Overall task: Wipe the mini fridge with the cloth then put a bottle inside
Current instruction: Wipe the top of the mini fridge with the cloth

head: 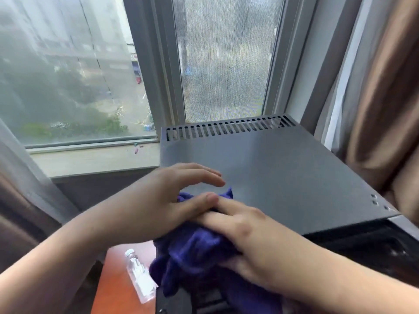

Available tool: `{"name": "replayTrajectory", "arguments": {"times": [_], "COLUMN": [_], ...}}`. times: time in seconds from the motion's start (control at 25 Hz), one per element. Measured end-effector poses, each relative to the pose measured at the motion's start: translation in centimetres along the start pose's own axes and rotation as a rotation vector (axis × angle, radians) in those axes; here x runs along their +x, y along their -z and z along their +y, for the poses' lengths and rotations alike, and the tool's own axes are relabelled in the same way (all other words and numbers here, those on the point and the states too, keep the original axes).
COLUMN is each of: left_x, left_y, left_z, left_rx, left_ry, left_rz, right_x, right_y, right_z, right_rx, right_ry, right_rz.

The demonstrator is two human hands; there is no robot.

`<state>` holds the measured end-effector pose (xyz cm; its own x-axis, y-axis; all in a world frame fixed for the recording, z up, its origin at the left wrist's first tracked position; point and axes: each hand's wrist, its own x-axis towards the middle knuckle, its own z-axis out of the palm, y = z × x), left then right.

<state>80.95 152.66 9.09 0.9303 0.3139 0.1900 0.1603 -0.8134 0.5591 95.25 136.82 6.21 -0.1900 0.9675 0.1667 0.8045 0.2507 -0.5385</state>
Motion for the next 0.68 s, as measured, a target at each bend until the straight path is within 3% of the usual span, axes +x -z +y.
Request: {"name": "replayTrajectory", "arguments": {"times": [0.16,0.32,0.44,0.52,0.68], "left_x": [1.6,2.9,2.0,0.9,-1.6], "left_y": [-1.4,-2.4,-1.9,-1.6,-1.6], "left_z": [0.5,-0.1,-0.5,-0.9,-1.3], "left_rx": [0.026,0.21,0.125,0.12,-0.01], "left_ry": [0.005,0.028,0.082,0.12,0.239], "left_rz": [0.042,0.027,0.109,0.17,0.254], "right_x": [1.5,0.8,-0.7,-0.6,-0.2], "right_y": [3.5,9.6,11.2,9.8,3.9], "right_z": [5.6,14.0,16.1,14.6,6.2], "right_rx": [-0.099,-0.311,-0.359,-0.345,-0.14], "right_ry": [-0.112,-0.473,-0.604,-0.557,-0.198], "right_rz": [0.113,0.252,0.297,0.267,0.17]}}
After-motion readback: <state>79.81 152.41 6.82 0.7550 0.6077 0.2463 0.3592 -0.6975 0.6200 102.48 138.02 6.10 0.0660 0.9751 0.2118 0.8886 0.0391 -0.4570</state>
